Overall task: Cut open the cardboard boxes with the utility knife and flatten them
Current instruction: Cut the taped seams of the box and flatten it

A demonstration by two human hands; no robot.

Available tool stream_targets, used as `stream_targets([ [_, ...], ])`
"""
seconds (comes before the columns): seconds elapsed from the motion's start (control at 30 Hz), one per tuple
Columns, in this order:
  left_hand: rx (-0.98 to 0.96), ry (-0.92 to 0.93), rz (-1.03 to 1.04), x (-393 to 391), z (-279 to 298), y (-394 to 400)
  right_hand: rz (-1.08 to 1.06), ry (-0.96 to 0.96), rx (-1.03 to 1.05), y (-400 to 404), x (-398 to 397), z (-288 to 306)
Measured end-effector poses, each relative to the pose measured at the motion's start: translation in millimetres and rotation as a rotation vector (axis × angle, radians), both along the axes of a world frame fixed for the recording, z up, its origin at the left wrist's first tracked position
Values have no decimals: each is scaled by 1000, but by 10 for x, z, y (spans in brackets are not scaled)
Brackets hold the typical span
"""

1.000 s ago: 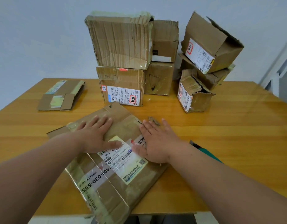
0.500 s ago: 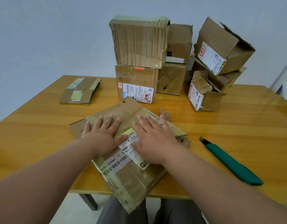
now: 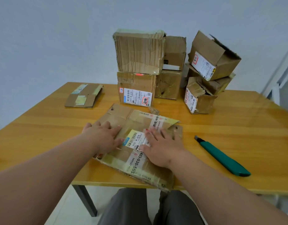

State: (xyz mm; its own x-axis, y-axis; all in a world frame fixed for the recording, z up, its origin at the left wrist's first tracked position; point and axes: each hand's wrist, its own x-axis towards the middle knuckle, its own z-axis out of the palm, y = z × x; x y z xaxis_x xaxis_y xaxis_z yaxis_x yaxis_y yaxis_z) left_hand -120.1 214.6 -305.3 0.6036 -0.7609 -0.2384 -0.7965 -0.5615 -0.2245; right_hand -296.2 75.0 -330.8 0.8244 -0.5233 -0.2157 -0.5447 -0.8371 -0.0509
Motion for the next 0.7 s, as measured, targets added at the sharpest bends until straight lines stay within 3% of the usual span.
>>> stream_targets([
  [0.2, -108, 203, 64, -75, -254, 205, -32, -99, 6, 29, -87, -117],
  [0.43, -88, 168, 35, -40, -200, 285, -27, -30, 16, 106, -173, 9],
  [0.57, -189, 53, 181, 21, -161, 357, 50, -36, 12, 110, -238, 214],
  [0.7, -317, 146, 389, -7, -169, 465, 99, -124, 19, 141, -352, 227],
])
